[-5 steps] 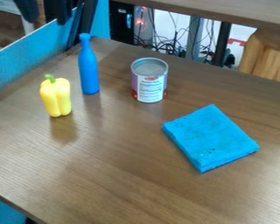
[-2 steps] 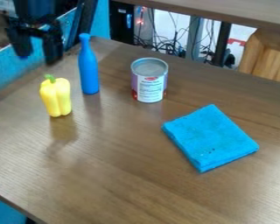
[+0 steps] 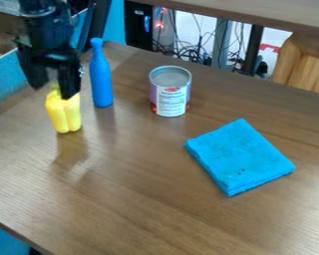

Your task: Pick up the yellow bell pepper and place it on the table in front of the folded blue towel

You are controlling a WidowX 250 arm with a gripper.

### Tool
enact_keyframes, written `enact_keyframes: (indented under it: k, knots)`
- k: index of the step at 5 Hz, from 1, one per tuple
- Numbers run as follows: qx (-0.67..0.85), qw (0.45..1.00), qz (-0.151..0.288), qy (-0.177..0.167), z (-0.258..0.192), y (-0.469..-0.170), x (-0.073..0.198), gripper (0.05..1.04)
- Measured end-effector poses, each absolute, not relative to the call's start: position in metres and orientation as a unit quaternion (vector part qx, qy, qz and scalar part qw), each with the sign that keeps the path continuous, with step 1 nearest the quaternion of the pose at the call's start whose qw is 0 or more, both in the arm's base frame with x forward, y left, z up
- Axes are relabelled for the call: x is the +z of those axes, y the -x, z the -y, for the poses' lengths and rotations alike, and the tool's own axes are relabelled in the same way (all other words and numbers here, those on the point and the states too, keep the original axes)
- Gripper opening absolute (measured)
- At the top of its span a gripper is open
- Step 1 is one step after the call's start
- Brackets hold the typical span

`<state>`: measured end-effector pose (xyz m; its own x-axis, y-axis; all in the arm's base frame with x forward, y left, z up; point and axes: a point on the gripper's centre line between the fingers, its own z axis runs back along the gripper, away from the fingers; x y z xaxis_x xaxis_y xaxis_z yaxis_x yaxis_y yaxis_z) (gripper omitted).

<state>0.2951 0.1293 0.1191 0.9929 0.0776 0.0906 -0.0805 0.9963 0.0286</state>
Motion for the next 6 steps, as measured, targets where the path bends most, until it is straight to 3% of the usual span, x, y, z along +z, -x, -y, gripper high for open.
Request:
enact_keyframes:
  k: [4,6]
  knots:
    - [0.08,0.994,0.074,-0.023,-0.134,-0.307,0.115,1.001]
    - [0.09,0.994,0.05,-0.03,-0.128,-0.308,0.102,1.001]
